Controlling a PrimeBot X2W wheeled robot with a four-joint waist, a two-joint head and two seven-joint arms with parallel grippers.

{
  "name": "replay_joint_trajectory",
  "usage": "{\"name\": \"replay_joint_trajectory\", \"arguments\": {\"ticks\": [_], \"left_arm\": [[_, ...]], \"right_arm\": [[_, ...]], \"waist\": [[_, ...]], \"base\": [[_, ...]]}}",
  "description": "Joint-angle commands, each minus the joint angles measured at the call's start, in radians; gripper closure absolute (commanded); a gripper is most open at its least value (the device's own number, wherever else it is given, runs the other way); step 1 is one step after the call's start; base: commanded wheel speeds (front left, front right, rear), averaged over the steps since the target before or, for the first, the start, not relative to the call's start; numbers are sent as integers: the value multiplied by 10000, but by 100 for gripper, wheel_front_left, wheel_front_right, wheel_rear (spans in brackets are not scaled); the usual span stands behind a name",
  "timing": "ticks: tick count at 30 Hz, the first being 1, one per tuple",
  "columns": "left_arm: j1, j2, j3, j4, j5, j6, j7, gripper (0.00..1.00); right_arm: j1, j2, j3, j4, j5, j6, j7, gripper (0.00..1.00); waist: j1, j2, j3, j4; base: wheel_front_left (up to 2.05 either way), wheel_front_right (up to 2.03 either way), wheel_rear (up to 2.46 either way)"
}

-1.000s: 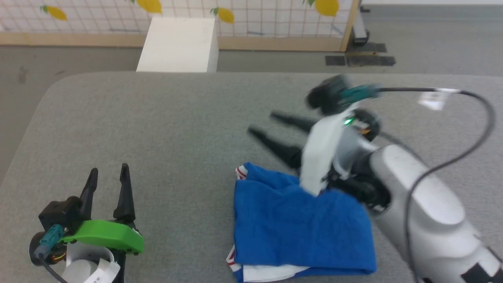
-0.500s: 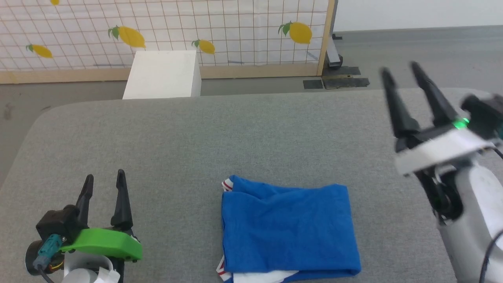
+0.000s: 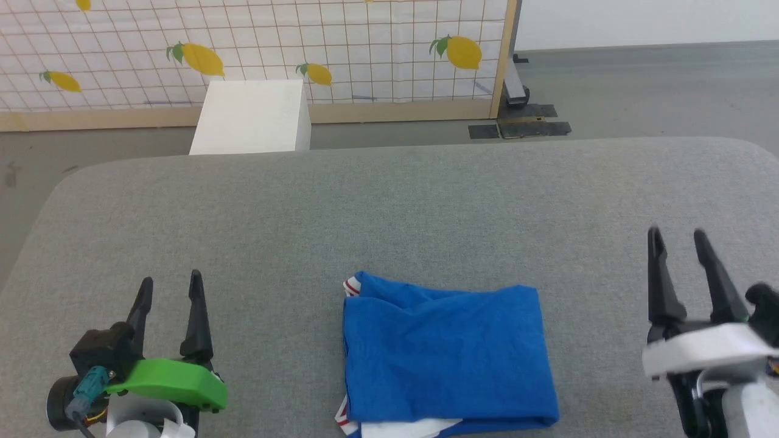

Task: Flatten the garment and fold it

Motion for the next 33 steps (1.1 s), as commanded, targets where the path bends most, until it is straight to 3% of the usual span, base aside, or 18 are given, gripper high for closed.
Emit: {"name": "replay_joint_trajectory", "arguments": {"ticks": [1, 33], "left_arm": [[61, -3, -29, 61, 62, 1, -75, 0], [-113, 227, -444, 522, 156, 160, 278, 0]], "right_arm": [[257, 73, -39, -60, -85, -13, 23, 0], [1142, 125, 365, -204, -654, -13, 813, 0]], "waist": [[0, -1, 36, 42], [0, -1, 294, 145]], "base": [[0, 0, 0], [0, 0, 0]]}}
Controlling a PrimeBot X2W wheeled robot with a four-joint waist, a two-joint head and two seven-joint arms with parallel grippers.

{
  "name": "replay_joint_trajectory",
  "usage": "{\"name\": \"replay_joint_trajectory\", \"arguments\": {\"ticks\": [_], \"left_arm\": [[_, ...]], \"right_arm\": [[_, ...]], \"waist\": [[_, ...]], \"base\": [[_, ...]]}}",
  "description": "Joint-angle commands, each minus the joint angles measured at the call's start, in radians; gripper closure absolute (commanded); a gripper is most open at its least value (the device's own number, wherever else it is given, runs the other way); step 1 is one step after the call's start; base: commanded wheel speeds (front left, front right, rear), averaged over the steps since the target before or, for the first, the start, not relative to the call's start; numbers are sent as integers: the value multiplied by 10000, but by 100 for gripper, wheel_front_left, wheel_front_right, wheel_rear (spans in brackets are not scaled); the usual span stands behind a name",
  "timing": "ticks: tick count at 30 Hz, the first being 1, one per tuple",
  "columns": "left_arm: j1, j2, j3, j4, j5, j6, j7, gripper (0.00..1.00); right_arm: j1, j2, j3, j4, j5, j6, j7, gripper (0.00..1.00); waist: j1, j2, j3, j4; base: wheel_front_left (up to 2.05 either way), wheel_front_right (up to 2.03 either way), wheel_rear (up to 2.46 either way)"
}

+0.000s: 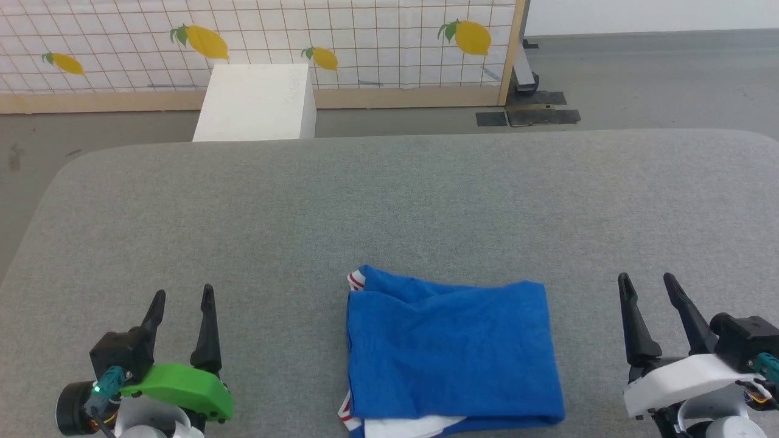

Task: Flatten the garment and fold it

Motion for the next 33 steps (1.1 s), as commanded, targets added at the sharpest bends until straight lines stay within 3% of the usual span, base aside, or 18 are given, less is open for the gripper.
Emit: {"name": "replay_joint_trajectory", "arguments": {"ticks": [1, 8, 12, 16, 26, 30, 33], "left_arm": [[-80, 77, -28, 25, 0, 51, -8, 0], [-46, 76, -53, 42, -81, 55, -26, 0], [-6, 96, -69, 42, -116, 58, -30, 0], [10, 102, -68, 3, -156, 79, -42, 0], [-238, 102, -136, -212, -242, 86, 33, 0], [-389, 88, -183, -325, -239, 88, 27, 0], [-511, 82, -196, -382, -236, 88, -1, 0]], "right_arm": [[149, 20, -14, -48, -82, -13, 18, 0], [134, 42, -114, -70, -144, -13, 157, 0], [-98, -33, -152, -144, -121, -13, 851, 0], [-685, -253, 82, -235, 132, -13, 2667, 0], [-2348, -1089, 2114, -361, 682, -13, 9043, 0], [-2731, -1352, 2740, 17, 473, -13, 10510, 0], [-2897, -1420, 2985, 360, 336, -13, 10968, 0]], "waist": [[0, -1, -17, -2], [0, -1, -102, 15], [0, -1, -161, -2], [0, -1, -151, -20], [0, -1, 346, 257], [0, -1, 709, 498], [0, -1, 964, 661]], "base": [[0, 0, 0], [0, 0, 0], [0, 0, 0], [0, 0, 0], [0, 0, 0], [0, 0, 0], [0, 0, 0]]}}
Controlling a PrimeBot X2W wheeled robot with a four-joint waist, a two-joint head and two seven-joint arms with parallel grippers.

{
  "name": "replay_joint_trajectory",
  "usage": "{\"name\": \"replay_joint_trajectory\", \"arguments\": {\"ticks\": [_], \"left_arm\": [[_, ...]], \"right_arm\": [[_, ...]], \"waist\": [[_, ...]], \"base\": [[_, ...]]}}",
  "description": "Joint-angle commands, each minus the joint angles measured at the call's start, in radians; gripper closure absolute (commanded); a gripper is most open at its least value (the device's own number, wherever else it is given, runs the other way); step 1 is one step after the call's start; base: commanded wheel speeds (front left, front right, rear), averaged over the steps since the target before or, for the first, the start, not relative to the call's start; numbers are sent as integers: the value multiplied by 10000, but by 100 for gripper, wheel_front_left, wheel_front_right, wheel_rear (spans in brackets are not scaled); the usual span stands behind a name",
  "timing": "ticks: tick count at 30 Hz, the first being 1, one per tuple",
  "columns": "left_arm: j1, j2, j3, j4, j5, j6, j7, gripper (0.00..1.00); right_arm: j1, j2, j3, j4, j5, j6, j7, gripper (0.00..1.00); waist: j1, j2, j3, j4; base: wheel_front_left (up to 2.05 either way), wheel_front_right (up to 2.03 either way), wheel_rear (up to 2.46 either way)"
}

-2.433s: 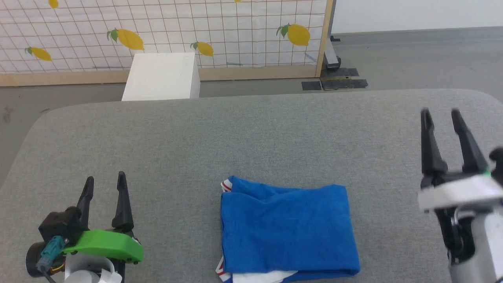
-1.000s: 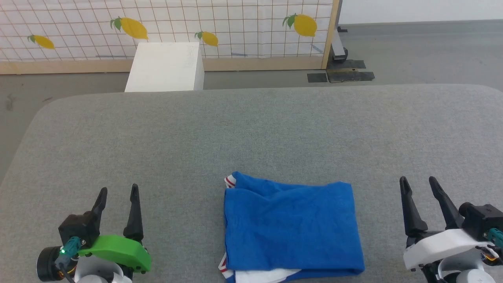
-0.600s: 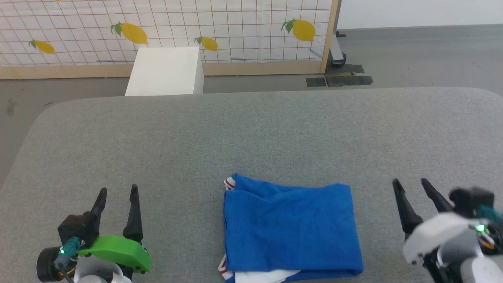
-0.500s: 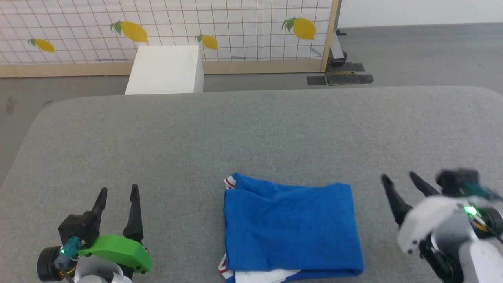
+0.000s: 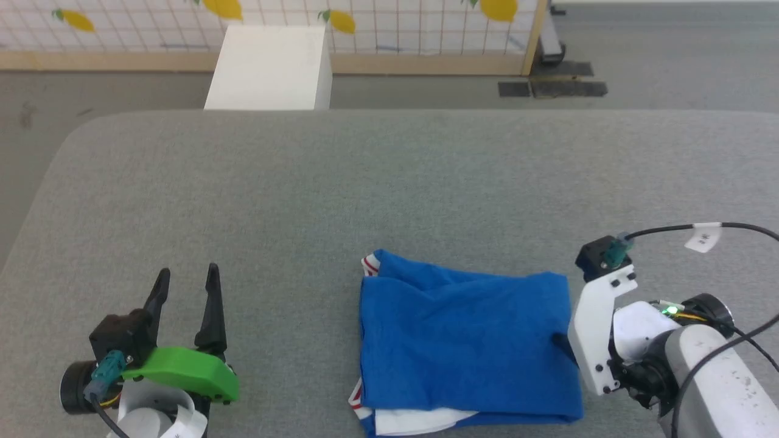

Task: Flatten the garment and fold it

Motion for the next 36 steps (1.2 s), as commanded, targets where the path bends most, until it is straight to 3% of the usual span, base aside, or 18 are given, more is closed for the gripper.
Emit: {"name": "replay_joint_trajectory", "arguments": {"ticks": [1, 14, 15, 17, 24, 27, 36], "left_arm": [[-229, 33, 2, -40, -44, 19, -22, 0], [-557, -73, -102, 62, -63, -41, -171, 0], [-569, -79, -116, 78, -63, -50, -181, 0], [-580, -88, -131, 102, -70, -63, -198, 0], [-548, -126, -126, 156, -114, -71, -257, 0], [-469, -92, -117, 153, -144, -88, -280, 0], [-306, -15, -123, -45, -230, -76, -235, 0]], "right_arm": [[-178, -15, 116, 151, -126, -13, 121, 0], [-126, 269, 724, 1529, -85, -13, -160, 0], [-147, 265, 756, 1614, -33, -13, -171, 60], [-192, 254, 774, 1715, 66, -13, -236, 100], [-456, -104, 825, 1622, 396, -13, -502, 100], [-678, -570, 1000, 1245, 760, -13, -641, 100], [-1120, -1721, 1406, 448, 1291, -13, -221, 100]], "waist": [[0, 0, 351, 300], [0, 0, 768, 598], [0, 0, 761, 595], [0, 0, 742, 581], [0, 0, 560, 481], [0, 0, 348, 187], [0, 0, 446, -1714]], "base": [[0, 0, 0], [0, 0, 0], [0, 0, 0], [0, 0, 0], [0, 0, 0], [0, 0, 0], [0, 0, 0]]}}
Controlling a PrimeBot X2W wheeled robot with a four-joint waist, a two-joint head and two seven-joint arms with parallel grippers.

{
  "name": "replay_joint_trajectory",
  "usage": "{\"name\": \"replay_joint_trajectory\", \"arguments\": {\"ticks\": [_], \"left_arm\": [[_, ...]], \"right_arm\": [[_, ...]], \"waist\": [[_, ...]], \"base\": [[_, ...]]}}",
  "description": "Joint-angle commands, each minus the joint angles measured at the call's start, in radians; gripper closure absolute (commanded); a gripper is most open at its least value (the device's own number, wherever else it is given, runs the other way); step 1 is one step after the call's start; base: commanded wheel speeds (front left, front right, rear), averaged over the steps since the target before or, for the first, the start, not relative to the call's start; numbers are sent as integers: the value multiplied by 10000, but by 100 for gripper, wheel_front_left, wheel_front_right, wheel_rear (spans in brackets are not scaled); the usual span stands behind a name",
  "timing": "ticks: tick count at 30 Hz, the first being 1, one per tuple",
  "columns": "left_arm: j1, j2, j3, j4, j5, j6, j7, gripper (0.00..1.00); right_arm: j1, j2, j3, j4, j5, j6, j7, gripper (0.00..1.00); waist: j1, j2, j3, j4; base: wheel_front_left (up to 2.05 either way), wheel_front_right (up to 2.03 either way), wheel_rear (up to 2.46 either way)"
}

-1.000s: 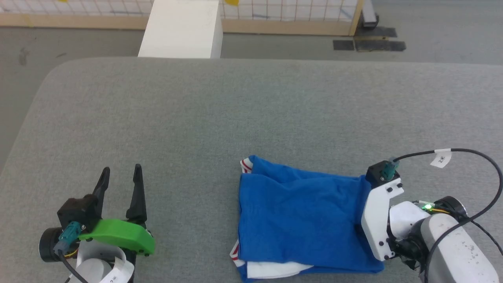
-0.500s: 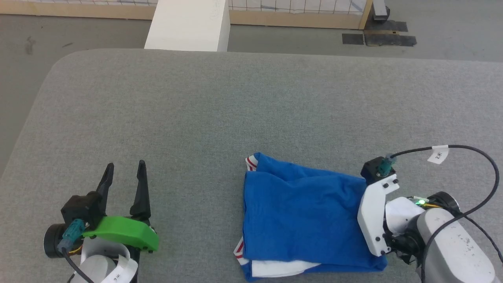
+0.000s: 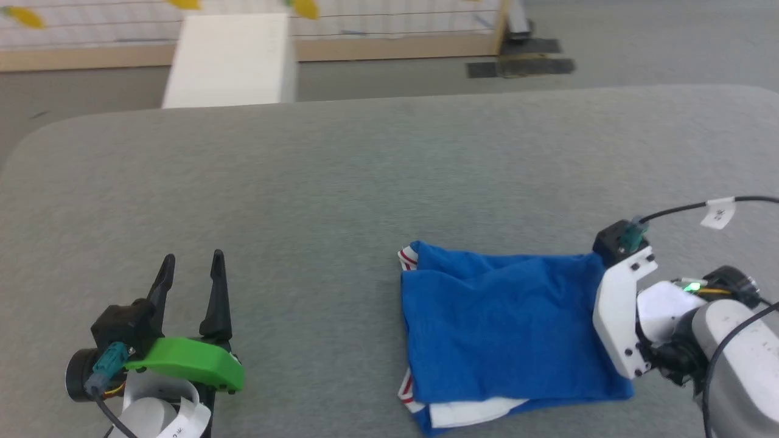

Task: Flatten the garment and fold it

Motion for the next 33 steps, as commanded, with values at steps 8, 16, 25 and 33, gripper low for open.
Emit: {"name": "replay_joint_trajectory", "arguments": {"ticks": [8, 16, 25, 33], "left_arm": [[-387, 252, -13, -291, -60, 19, 126, 0], [-1069, 565, -17, -867, 112, 59, 444, 0], [-1557, 1087, 160, -1932, 338, 252, 953, 0], [-1666, 1560, 503, -3011, 508, 552, 1349, 0]], "right_arm": [[-707, -297, -172, 93, 165, -17, -126, 100], [-1423, -669, -918, 740, -74, -17, -700, 100], [-2506, -1446, -2790, 1830, -921, -17, -1305, 100], [-3078, -1677, -5105, 2746, -1986, -17, -1511, 100]], "waist": [[0, -1, 772, -2853], [0, -1, 1896, -3237], [0, -1, 3487, -2643], [0, -1, 4554, -2149]], "base": [[0, 0, 0], [0, 0, 0], [0, 0, 0], [0, 0, 0]]}}
